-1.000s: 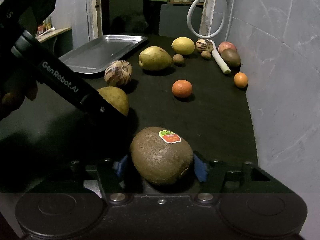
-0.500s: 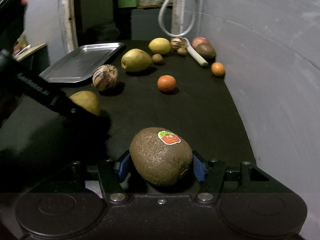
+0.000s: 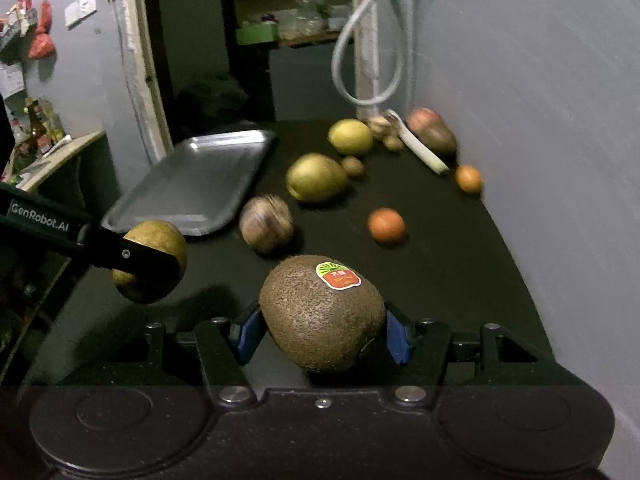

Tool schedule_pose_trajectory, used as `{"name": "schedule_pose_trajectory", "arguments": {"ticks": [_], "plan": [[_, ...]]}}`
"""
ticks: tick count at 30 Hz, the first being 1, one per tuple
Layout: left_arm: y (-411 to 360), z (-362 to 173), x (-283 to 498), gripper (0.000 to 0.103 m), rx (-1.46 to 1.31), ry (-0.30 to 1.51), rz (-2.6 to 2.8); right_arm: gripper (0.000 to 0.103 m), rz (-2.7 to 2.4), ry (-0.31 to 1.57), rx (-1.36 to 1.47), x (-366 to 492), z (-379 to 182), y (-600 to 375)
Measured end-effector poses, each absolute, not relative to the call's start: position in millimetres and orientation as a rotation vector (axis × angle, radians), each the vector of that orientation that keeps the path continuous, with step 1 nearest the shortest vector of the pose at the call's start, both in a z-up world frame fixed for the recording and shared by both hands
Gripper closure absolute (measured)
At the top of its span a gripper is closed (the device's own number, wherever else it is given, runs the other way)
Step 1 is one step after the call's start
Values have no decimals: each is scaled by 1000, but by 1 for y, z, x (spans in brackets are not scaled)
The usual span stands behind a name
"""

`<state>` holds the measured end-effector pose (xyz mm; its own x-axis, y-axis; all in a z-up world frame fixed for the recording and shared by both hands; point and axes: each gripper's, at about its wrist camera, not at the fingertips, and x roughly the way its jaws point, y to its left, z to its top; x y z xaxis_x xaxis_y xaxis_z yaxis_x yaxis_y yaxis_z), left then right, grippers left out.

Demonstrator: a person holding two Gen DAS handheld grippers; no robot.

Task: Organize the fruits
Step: 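Carry the pear and kiwi to the metal tray and open both tools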

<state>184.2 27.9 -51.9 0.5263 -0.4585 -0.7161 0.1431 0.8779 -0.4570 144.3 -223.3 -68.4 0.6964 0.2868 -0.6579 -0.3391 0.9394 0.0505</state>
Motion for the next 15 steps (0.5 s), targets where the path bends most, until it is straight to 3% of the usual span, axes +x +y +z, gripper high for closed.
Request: {"name": "schedule_pose_trajectory", "arguments": {"ticks": [15], "plan": [[176,-31,313,42,-392,831,-167,40,472,694,-166,299,-37,-78]]}}
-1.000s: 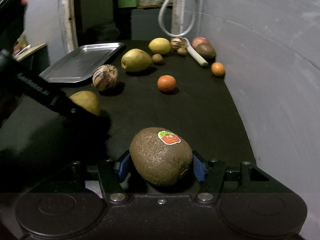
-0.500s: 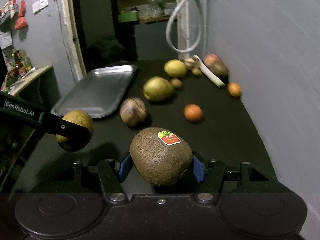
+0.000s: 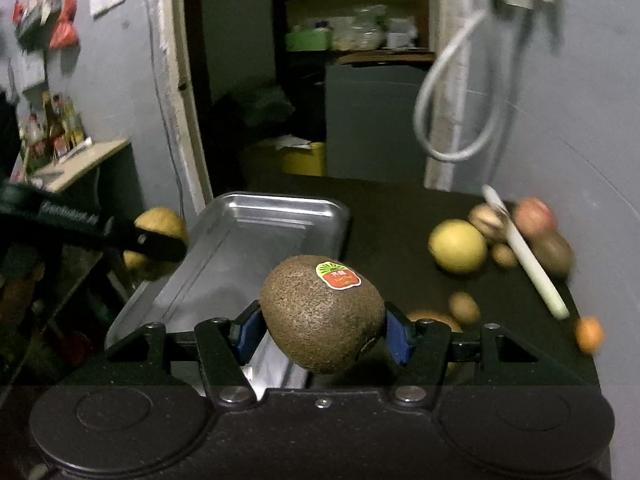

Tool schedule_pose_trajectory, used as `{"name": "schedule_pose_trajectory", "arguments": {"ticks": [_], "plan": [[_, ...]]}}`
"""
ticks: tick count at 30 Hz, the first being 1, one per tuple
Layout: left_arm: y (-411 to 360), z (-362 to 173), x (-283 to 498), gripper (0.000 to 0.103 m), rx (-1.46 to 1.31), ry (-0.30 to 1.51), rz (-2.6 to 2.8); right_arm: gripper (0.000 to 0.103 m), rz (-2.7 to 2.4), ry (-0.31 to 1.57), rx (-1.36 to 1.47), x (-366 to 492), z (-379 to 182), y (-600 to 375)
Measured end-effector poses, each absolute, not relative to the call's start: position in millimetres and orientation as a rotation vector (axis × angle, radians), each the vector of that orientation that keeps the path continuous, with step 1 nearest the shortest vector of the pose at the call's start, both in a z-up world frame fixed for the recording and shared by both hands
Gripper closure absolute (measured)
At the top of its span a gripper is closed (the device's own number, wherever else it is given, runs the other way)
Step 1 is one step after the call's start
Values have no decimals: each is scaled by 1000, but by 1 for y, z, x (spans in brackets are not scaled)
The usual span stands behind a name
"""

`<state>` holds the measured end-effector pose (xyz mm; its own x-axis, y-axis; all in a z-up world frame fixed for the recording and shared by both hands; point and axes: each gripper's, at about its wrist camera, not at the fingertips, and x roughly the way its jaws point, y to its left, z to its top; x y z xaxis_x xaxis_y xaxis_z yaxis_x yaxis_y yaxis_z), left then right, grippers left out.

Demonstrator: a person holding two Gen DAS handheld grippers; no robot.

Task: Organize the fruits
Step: 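Carry the pear and kiwi to the metal tray and open both tools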

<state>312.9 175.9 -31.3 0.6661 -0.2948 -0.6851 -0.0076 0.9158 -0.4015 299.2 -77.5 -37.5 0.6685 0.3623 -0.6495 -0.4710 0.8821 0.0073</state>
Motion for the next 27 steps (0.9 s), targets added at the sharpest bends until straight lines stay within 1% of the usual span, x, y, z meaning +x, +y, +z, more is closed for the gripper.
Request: {"name": "schedule_pose_trajectory", "arguments": {"ticks": [5,12,19,27], "plan": [[208,-44,365,42,-362,836,-172,40,463,709,-222,353,-51,-26],[232,-69,423,42,-355,884,-216,40,412,760,-302,404,-82,15],[238,-82,446,42,-355,917,-249,40,398,790,-379,419,-100,27],[242,-92,448,42,-350,935,-255,40,408,792,-421,432,-114,41]]}}
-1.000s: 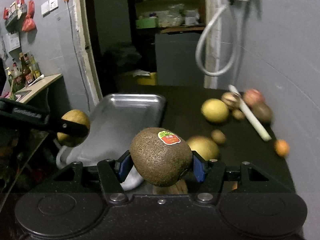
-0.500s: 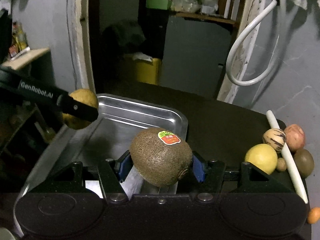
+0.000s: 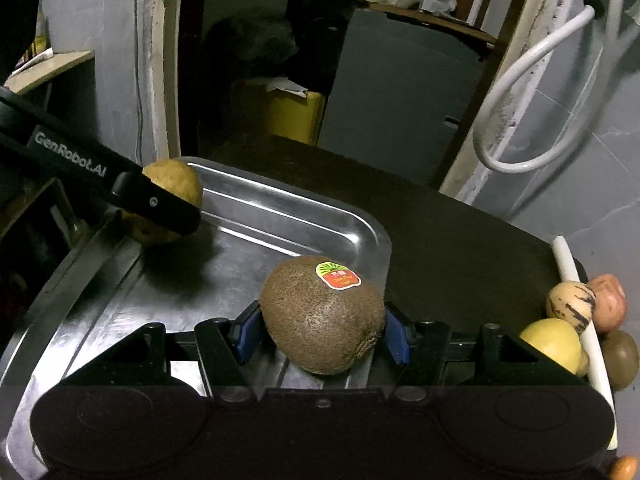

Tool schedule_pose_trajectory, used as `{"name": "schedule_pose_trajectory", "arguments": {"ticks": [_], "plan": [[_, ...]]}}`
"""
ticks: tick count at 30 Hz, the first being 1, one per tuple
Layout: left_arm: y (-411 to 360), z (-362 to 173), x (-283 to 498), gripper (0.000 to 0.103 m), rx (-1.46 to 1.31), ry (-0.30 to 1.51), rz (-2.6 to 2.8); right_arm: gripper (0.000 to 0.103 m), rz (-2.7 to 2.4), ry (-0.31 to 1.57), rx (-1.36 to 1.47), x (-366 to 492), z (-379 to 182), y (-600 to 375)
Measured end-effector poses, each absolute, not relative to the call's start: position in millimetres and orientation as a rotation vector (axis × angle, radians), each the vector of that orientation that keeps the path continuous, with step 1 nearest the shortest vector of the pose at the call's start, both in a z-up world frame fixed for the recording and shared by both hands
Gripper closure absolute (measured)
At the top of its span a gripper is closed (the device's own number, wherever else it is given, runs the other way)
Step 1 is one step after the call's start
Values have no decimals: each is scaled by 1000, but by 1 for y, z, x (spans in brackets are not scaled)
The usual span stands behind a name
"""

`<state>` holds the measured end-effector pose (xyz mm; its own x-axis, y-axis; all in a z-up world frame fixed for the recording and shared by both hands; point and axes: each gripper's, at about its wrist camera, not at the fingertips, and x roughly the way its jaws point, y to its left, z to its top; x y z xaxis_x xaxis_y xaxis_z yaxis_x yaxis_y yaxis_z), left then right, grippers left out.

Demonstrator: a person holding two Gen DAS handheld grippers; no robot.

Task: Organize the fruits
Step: 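Carry the pear and kiwi to the metal tray and open both tools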

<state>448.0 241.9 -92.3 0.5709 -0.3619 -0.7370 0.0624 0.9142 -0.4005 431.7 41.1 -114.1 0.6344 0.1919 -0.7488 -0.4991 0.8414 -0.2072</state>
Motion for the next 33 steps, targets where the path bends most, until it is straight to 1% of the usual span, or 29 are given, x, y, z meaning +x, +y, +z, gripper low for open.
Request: {"name": "schedule_pose_trajectory", "arguments": {"ticks": [10,16,19,21,22,24,25,27,29,33], "plan": [[244,-91,448,42,-374,942,-244,39,423,788,-450,429,-119,45],[249,-85,442,37,-417,937,-227,34,451,770,-475,412,-116,41],[248,-79,436,31,-413,932,-220,28,445,761,-448,404,-110,37],[246,-73,430,22,-411,921,-216,24,436,752,-426,398,-104,34],[245,-70,426,20,-407,914,-214,22,430,745,-411,393,-100,31],[243,-63,418,13,-398,896,-203,15,416,724,-384,381,-92,26],[241,-60,412,11,-395,885,-198,13,408,716,-369,375,-87,21],[236,-55,402,3,-387,864,-191,7,389,705,-335,362,-80,12],[229,-49,391,1,-366,838,-193,4,367,687,-306,345,-71,1],[208,-41,372,1,-292,823,-249,1,306,663,-265,308,-55,-22]]}}
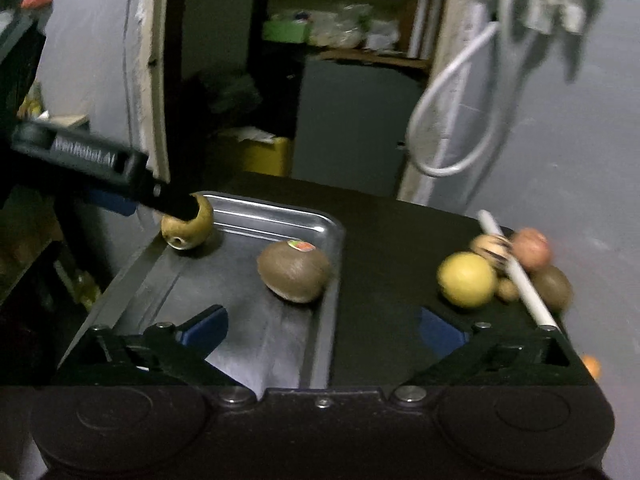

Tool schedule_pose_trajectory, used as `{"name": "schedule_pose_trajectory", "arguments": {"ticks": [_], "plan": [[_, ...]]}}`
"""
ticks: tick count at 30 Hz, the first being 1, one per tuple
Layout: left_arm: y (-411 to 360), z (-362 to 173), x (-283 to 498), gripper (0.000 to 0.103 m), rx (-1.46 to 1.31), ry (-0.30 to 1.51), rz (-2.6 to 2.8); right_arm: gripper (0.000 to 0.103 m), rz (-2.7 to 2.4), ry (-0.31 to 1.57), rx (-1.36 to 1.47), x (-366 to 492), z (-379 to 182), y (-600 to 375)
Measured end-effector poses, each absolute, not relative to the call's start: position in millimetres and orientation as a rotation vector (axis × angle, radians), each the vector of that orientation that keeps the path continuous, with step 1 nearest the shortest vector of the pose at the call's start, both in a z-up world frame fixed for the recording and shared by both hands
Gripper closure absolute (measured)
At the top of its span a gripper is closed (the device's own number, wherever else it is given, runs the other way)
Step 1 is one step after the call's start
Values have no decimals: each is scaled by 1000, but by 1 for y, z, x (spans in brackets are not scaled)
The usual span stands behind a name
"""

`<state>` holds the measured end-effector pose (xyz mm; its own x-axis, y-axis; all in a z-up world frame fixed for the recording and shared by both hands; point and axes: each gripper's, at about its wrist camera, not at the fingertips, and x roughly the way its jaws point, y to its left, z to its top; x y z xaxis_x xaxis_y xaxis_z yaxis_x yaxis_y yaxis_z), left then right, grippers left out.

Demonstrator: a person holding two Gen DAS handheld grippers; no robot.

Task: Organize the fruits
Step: 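Carry the pear and kiwi to the metal tray and open both tools, then grasp the striped pepino with the left tool while the right tool grasps the orange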

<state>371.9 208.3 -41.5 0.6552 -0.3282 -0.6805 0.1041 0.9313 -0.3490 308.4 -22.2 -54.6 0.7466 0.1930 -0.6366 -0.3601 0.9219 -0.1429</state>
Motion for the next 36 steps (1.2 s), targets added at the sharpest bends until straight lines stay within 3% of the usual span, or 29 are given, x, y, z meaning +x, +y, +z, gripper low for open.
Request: {"name": "schedule_pose_trajectory", "arguments": {"ticks": [8,22,36], "plan": [[153,-37,330,1,-108,813,-429,1,157,682,-220,233,-45,-68],[62,-58,274,1,115,845,-714,1,-9,879,-264,133,-81,-121],[2,-70,252,1,285,845,-777,1,111,946,-401,163,-96,-174]]}}
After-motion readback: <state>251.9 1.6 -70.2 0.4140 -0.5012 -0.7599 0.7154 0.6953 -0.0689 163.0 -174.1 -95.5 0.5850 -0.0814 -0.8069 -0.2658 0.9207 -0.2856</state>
